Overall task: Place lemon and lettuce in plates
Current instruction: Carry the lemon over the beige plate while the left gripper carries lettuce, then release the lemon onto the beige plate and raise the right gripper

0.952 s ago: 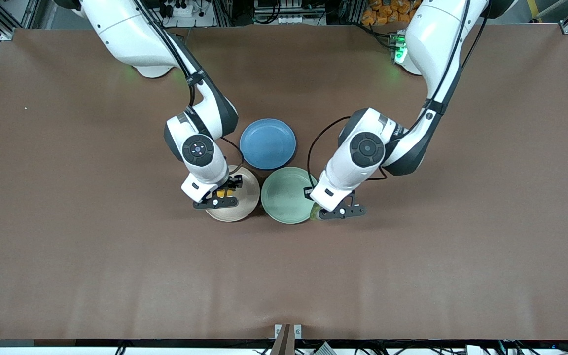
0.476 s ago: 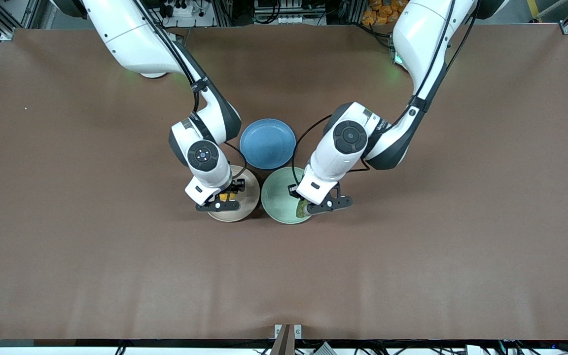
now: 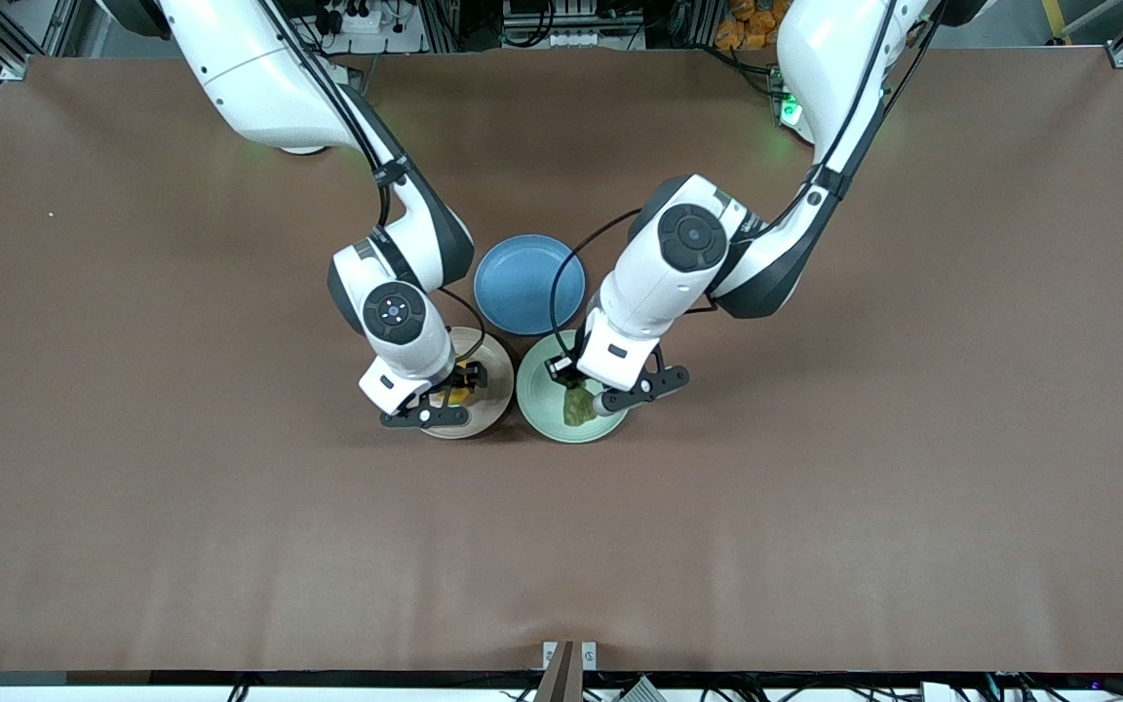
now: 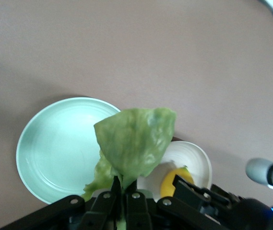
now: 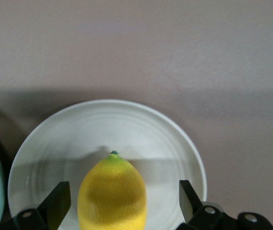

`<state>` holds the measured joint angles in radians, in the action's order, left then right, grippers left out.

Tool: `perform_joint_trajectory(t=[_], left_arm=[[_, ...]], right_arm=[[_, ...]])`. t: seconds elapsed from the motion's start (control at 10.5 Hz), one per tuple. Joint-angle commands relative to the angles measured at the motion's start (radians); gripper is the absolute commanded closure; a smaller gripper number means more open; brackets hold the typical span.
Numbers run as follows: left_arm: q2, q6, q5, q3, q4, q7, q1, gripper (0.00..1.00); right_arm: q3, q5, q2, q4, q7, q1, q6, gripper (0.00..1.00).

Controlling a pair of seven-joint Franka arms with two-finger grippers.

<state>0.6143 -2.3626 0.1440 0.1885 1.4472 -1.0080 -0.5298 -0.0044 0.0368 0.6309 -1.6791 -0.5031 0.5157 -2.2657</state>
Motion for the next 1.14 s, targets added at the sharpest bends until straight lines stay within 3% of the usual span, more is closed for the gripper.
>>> perform_joint_trajectory(t=[0.0, 0.29, 0.57, 0.76, 1.05], left_arm=[[-0.031, 0.022, 0.039, 0.002, 0.018, -0.018, 0.001, 1.00], [-0.019, 0.182, 0.023, 0.008, 0.021, -0.003, -0.004, 1.00], [0.050, 0.189, 0.016, 0.002, 0.022, 0.040, -0.012, 1.00], [0.099, 0.180, -0.058, -0.003, 0.019, 0.043, -0.024, 1.00], [0.134, 0.134, -0.069, -0.008, 0.018, 0.043, -0.026, 1.00]], right_arm=[[0.000, 0.012, -0.007, 0.061, 0.027, -0.032, 0.081, 0.00], [0.000, 0.012, -0.017, 0.174, 0.150, -0.103, 0.259, 0.00], [0.001, 0.011, -0.045, 0.229, 0.322, -0.195, 0.360, 0.00], [0.001, 0.006, -0.085, 0.237, 0.436, -0.273, 0.428, 0.00], [0.001, 0.011, -0.152, 0.243, 0.483, -0.364, 0.503, 0.00]])
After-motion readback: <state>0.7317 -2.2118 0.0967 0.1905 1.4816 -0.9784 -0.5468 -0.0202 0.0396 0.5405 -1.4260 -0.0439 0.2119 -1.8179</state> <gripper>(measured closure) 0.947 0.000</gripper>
